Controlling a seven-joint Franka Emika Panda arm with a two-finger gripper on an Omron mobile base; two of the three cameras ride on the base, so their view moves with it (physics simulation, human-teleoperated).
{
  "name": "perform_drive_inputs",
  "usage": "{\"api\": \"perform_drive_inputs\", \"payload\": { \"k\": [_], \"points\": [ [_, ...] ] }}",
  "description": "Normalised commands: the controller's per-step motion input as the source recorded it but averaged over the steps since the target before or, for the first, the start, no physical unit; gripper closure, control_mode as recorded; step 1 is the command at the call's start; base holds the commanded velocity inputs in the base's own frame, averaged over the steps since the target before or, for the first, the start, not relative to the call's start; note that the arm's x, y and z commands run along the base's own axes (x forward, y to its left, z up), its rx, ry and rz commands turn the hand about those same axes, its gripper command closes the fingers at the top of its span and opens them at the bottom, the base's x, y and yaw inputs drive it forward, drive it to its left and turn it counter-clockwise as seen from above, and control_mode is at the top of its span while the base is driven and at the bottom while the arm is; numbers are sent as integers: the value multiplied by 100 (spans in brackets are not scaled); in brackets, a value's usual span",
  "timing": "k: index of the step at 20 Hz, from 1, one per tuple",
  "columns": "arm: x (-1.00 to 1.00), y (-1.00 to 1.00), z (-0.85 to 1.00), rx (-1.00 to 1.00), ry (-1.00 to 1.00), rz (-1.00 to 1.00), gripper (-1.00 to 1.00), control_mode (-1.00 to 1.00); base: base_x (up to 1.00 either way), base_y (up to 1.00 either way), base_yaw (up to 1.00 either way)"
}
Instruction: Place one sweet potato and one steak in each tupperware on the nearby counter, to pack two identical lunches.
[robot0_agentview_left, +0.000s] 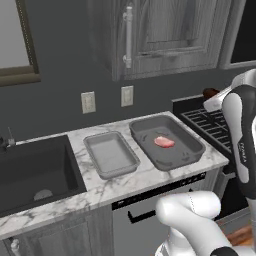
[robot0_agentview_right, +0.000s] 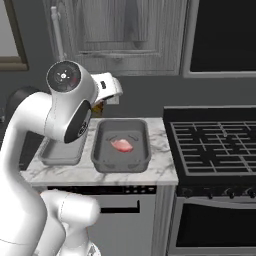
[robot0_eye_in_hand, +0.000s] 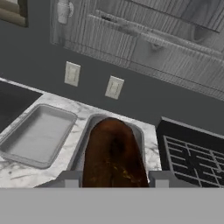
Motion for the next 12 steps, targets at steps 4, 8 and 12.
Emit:
{"api": "perform_drive_inputs", "payload": {
  "k": [4, 8, 12],
  "points": [
    [0, 0, 0, 0, 0, 0, 100, 100, 79, 0, 0],
    [-3, -5, -14, -1, 0, 0, 100, -100, 13, -2, 0],
    [-31, -38, -63, -4, 0, -3, 100, -100, 0, 0, 0]
  ]
}}
